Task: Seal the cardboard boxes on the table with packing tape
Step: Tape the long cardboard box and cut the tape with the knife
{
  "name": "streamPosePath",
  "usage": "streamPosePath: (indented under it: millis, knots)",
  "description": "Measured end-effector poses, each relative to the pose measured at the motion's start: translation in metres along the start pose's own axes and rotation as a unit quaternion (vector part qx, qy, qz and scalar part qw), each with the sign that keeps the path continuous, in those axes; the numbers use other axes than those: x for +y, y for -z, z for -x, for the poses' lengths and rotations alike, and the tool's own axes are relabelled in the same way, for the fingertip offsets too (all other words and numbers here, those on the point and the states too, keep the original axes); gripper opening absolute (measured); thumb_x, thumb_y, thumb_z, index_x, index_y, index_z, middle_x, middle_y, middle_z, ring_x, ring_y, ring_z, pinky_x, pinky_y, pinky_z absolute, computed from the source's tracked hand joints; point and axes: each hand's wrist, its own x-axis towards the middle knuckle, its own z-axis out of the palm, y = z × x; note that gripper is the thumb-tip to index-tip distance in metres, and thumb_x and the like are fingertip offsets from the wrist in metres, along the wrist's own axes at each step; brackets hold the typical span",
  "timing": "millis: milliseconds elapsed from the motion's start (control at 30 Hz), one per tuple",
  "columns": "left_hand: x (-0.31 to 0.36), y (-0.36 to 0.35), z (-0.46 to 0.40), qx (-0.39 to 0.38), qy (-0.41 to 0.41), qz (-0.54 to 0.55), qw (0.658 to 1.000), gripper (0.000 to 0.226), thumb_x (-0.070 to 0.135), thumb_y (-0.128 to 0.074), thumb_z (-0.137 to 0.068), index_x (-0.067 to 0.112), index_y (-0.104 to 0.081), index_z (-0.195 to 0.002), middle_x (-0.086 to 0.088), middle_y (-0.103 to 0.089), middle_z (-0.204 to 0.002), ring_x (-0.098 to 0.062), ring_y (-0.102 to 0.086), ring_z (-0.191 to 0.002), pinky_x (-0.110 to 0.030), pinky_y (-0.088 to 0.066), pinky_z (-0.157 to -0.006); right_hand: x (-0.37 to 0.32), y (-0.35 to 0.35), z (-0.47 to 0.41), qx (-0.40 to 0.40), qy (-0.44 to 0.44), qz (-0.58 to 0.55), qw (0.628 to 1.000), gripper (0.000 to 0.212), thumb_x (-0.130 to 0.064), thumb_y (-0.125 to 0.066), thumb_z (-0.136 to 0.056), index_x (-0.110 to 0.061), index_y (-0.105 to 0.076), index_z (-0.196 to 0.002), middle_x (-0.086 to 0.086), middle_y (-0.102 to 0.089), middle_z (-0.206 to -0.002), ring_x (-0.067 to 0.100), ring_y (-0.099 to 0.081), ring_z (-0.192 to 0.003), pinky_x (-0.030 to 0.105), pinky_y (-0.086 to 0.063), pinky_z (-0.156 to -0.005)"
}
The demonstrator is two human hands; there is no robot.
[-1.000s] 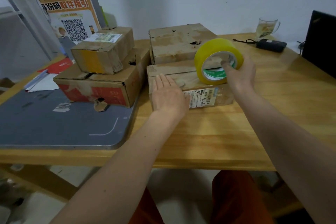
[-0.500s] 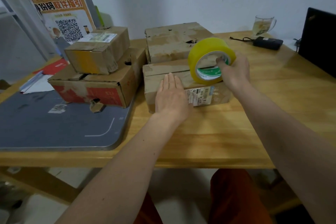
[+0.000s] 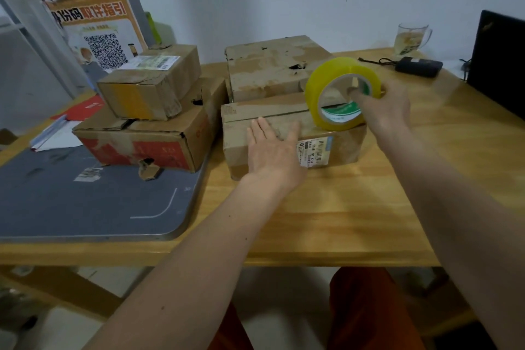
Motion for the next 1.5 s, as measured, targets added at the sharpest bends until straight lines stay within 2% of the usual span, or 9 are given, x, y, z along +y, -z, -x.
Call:
streamPosePath:
  millis: [133,267,500,733,933,1100,1233,1400,1500]
  knots:
    - [0.014,0.004,-0.010,0.014,-0.017,0.072,0.997,0.085,0.047,-0.066,-0.089,0.016,-0.019,-0.153,-0.025,-0.001,-0.163,-0.038,0.002,-0.152,-0.045,-0.001,-0.123,0.000,-0.003,0.004,-0.039,-0.002,0.034,0.999,0.025,-0.031,-0.074,-0.081,-0.011,-0.069,-0.097,0.008,-0.068,-0.094,0.023,-0.063,-0.088,0.037,-0.052,-0.074]
    - [0.022,-0.001,-0.016,0.031,-0.036,0.068,0.997,0.103,0.057,-0.063,-0.087,0.004,-0.008,-0.156,-0.016,0.001,-0.166,-0.030,0.003,-0.153,-0.040,0.001,-0.123,-0.004,-0.001,0.002,-0.046,0.013,0.045,0.998,0.017,-0.030,-0.062,-0.091,-0.014,-0.066,-0.088,0.007,-0.065,-0.085,0.027,-0.063,-0.088,0.037,-0.048,-0.072]
    - [0.015,-0.004,-0.017,0.011,-0.053,0.050,0.997,0.109,0.057,-0.062,-0.087,0.009,0.006,-0.157,-0.016,0.008,-0.165,-0.030,0.009,-0.153,-0.039,0.005,-0.122,-0.009,0.026,-0.023,-0.054,0.058,0.037,0.996,0.010,-0.011,-0.055,-0.091,-0.012,-0.064,-0.095,0.010,-0.063,-0.094,0.026,-0.059,-0.093,0.035,-0.045,-0.073]
    - [0.019,-0.004,-0.021,-0.009,-0.039,0.042,0.998,0.108,0.062,-0.060,-0.087,0.021,0.010,-0.158,-0.021,0.010,-0.164,-0.034,0.011,-0.152,-0.043,0.005,-0.122,0.026,0.062,-0.031,-0.010,-0.025,-0.025,0.999,0.015,-0.037,-0.062,-0.091,-0.023,-0.067,-0.088,0.008,-0.065,-0.094,0.033,-0.062,-0.099,0.048,-0.054,-0.085]
    - [0.024,0.001,-0.020,-0.024,-0.043,0.029,0.998,0.104,0.059,-0.061,-0.087,0.034,0.012,-0.156,-0.027,0.011,-0.162,-0.039,0.011,-0.151,-0.046,0.005,-0.121,0.041,0.057,-0.035,-0.003,-0.101,-0.091,0.991,0.035,-0.044,-0.068,-0.085,-0.019,-0.067,-0.108,0.008,-0.067,-0.105,0.027,-0.064,-0.096,0.050,-0.056,-0.084]
    - [0.041,0.009,-0.027,-0.006,-0.032,0.071,0.997,0.091,0.052,-0.065,-0.087,0.015,-0.017,-0.155,-0.023,-0.008,-0.163,-0.039,-0.003,-0.151,-0.048,-0.006,-0.124,0.045,0.058,-0.037,-0.025,-0.078,-0.112,0.990,0.002,-0.033,-0.067,-0.089,-0.032,-0.067,-0.087,-0.002,-0.068,-0.091,0.023,-0.067,-0.089,0.038,-0.057,-0.064]
    - [0.069,0.010,-0.042,0.048,-0.017,0.105,0.993,0.099,0.065,-0.068,-0.078,0.001,-0.030,-0.143,-0.018,-0.035,-0.149,-0.034,-0.030,-0.140,-0.044,-0.029,-0.116,0.044,0.057,-0.034,-0.025,-0.066,-0.128,0.989,0.014,-0.030,-0.064,-0.092,-0.035,-0.066,-0.079,-0.007,-0.066,-0.085,0.014,-0.064,-0.085,0.029,-0.051,-0.054]
    - [0.082,0.008,-0.062,0.060,-0.070,0.084,0.992,0.114,0.069,-0.066,-0.078,0.013,-0.006,-0.158,-0.008,0.002,-0.167,-0.026,0.004,-0.153,-0.049,-0.002,-0.124,0.047,0.060,-0.036,-0.040,-0.057,-0.122,0.990,0.015,-0.029,-0.064,-0.092,-0.035,-0.066,-0.078,-0.007,-0.067,-0.083,0.013,-0.065,-0.082,0.031,-0.053,-0.055]
    - [0.078,0.009,-0.072,0.040,-0.087,0.114,0.989,0.104,0.073,-0.056,-0.082,0.016,-0.013,-0.158,-0.002,-0.011,-0.166,-0.021,-0.005,-0.153,-0.044,-0.006,-0.124,0.049,0.063,-0.041,-0.046,-0.046,-0.109,0.992,0.013,-0.030,-0.066,-0.090,-0.033,-0.067,-0.078,-0.004,-0.068,-0.082,0.019,-0.068,-0.083,0.037,-0.057,-0.062]
